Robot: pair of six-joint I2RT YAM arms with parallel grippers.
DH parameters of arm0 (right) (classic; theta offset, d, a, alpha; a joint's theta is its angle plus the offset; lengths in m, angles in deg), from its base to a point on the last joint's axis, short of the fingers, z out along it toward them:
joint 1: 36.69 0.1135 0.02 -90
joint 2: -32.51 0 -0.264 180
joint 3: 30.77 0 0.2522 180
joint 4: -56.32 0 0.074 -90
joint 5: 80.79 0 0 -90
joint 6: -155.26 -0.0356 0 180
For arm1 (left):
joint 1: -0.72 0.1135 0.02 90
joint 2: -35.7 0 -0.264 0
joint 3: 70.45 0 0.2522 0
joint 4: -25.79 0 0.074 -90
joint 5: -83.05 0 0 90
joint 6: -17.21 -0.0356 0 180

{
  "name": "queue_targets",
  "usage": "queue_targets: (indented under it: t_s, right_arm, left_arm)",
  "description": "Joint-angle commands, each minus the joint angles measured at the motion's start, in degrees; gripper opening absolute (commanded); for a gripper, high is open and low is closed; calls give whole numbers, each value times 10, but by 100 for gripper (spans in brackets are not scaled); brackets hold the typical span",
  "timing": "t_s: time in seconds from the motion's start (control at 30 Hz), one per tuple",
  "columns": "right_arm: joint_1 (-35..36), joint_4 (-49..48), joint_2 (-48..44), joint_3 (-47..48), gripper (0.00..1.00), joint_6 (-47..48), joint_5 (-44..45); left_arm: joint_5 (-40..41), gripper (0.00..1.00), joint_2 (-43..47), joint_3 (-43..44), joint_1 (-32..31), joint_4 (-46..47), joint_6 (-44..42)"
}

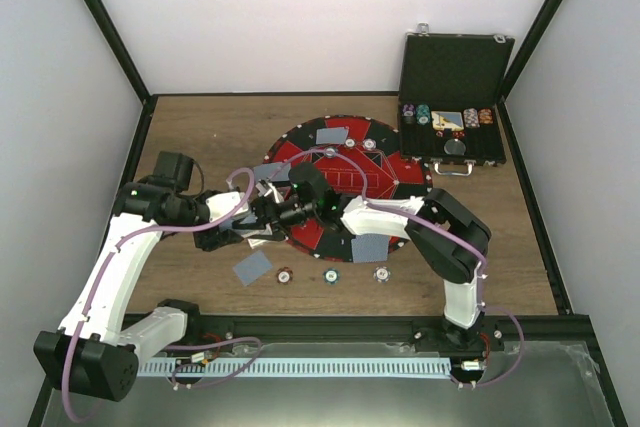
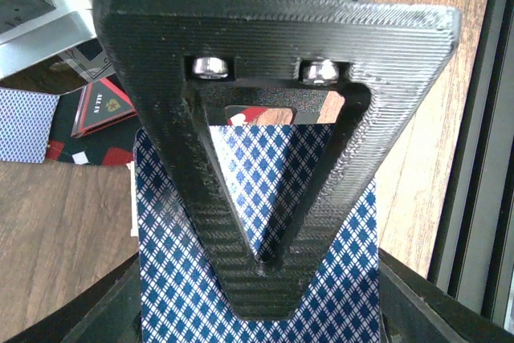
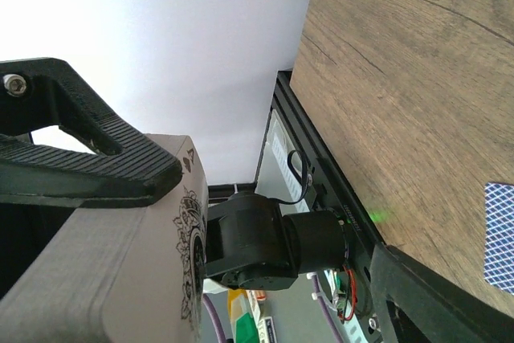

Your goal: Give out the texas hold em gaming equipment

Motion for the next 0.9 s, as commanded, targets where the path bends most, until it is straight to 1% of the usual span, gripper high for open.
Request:
queue_targets:
  t_s: [0.0, 0.23, 0.37, 0.47, 0.63, 0.83, 0.87]
  right_arm:
    - [-11, -7, -4, -5, 75, 5, -6]
    - [-48, -13, -50, -82, 64, 10, 11]
    - [-50, -18, -70, -90, 56, 9, 11]
    - [-50, -32, -85, -94, 44, 0, 8]
    - [-50, -52, -120, -100, 21, -14, 4]
    - [-58, 6, -163, -106, 3, 18, 16]
    - [-63, 11, -170, -112, 1, 25, 15]
  left_arm:
    - [-15, 4, 9, 16, 1, -6, -13]
    - [-9, 4, 14, 14, 1, -7, -15]
    - [-11, 4, 13, 13, 1, -4, -15]
    - [-9, 4, 13, 12, 1, -2, -14]
    - [-4, 4, 15, 7, 1, 1, -15]
    - [2, 4, 16, 2, 1, 3, -15]
    - [2, 4, 16, 1, 1, 3, -16]
